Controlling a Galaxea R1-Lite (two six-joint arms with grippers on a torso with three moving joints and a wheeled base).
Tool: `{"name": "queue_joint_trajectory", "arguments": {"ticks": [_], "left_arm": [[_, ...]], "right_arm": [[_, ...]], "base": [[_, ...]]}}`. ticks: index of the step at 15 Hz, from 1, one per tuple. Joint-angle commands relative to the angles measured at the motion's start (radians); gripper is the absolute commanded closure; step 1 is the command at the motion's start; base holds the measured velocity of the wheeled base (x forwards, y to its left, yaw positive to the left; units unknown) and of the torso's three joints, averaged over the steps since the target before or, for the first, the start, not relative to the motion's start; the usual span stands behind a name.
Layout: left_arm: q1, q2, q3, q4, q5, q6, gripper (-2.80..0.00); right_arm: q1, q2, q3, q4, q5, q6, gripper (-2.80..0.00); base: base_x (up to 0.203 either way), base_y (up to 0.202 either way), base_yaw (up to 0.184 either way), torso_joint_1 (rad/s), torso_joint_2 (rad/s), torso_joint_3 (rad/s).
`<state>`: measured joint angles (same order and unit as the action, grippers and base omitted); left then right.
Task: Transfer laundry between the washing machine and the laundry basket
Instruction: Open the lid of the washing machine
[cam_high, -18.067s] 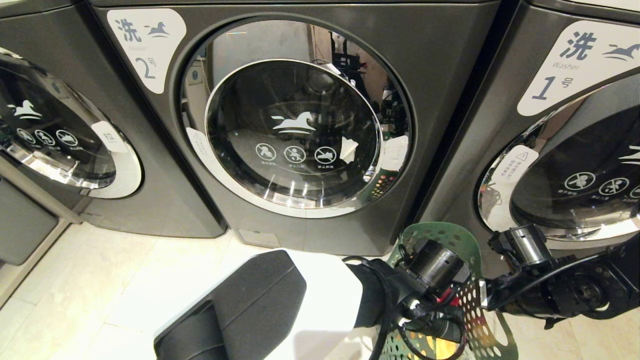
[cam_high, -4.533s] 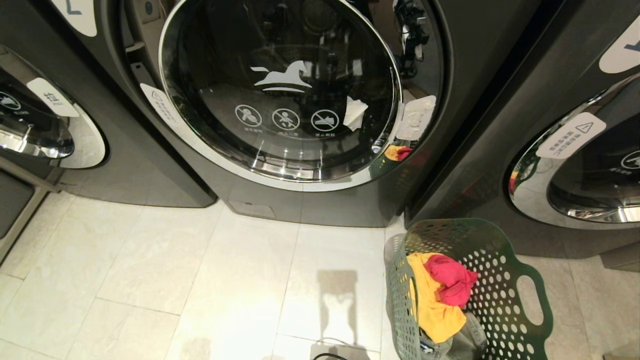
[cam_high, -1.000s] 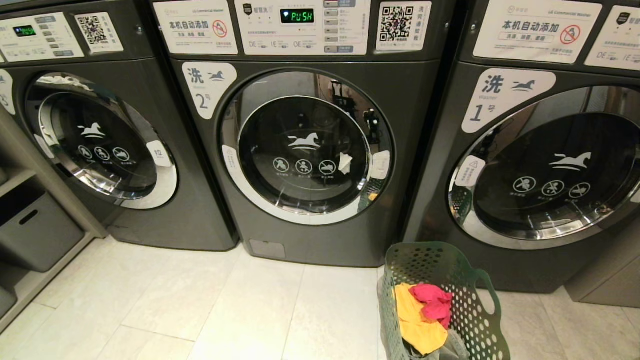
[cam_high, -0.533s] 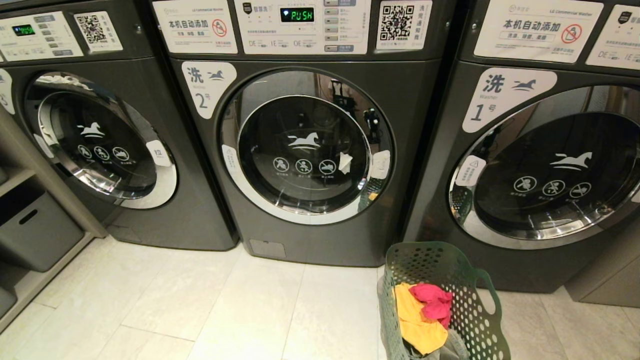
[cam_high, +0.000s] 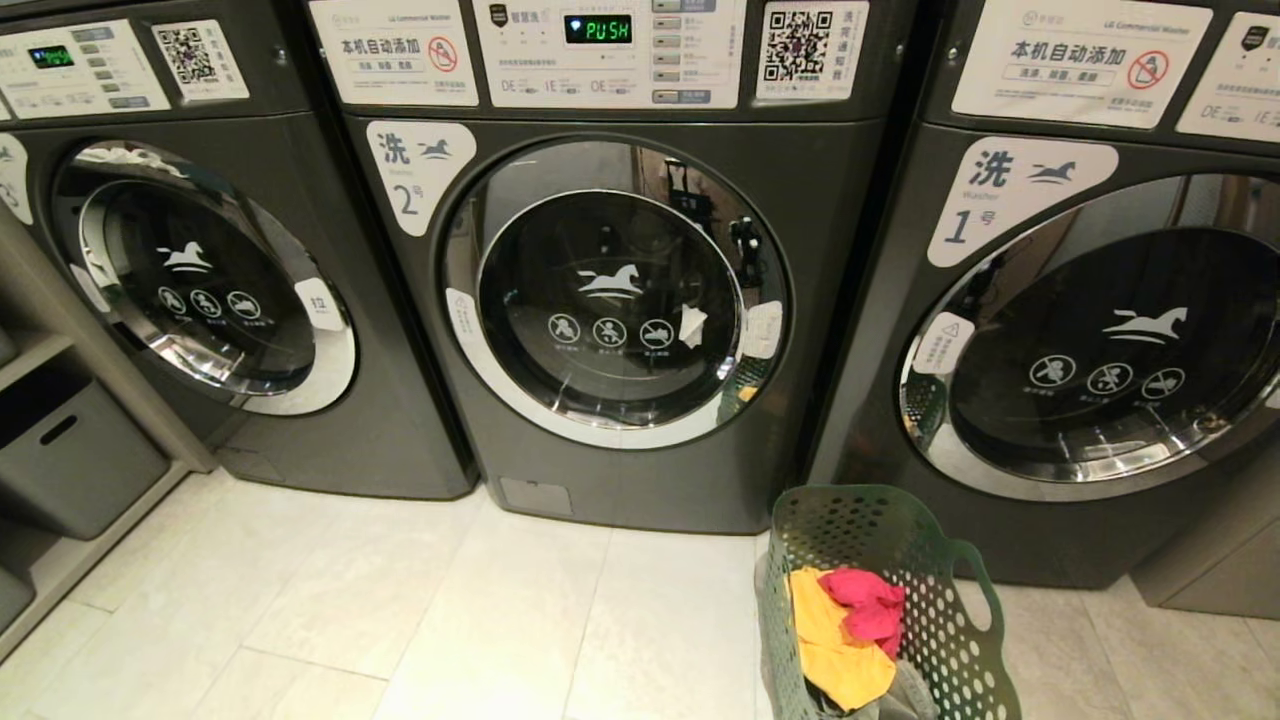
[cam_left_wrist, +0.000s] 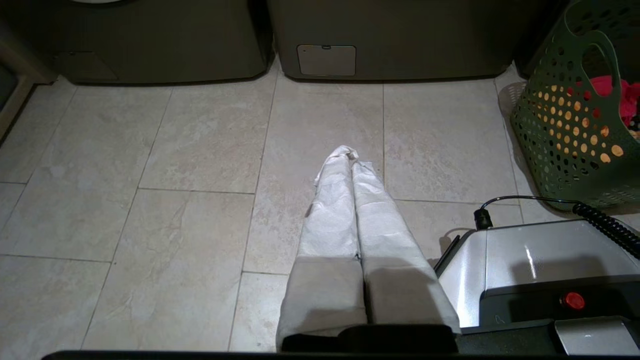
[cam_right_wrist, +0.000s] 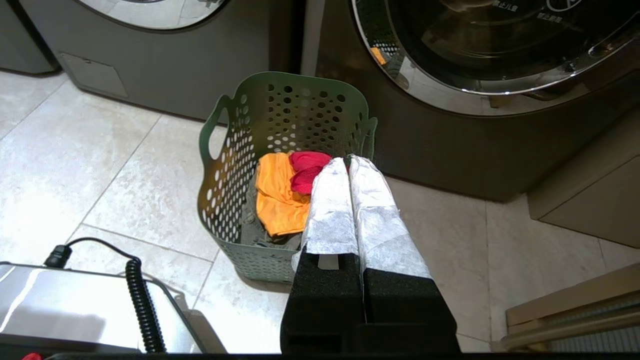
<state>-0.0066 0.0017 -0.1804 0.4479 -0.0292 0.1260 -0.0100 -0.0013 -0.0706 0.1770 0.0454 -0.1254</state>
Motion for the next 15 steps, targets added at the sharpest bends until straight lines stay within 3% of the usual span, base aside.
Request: {"name": "queue_joint_trajectory", "arguments": {"ticks": [1,15], "left_arm": [[0.0,0.001,-0.001,0.0,0.0,0.003,0.0],[0.0,0.001,-0.001,0.0,0.0,0.004,0.0]], "right_arm": [[0.001,0.001,0.0,0.001,0.001,-0.002,0.0],[0.001,0.001,0.0,0.001,0.001,-0.002,0.0]], "base": [[0.001,-0.112,0.0,0.002,0.0,0.005],[0.0,-0.192,0.001,0.003,0.0,0.002]]}}
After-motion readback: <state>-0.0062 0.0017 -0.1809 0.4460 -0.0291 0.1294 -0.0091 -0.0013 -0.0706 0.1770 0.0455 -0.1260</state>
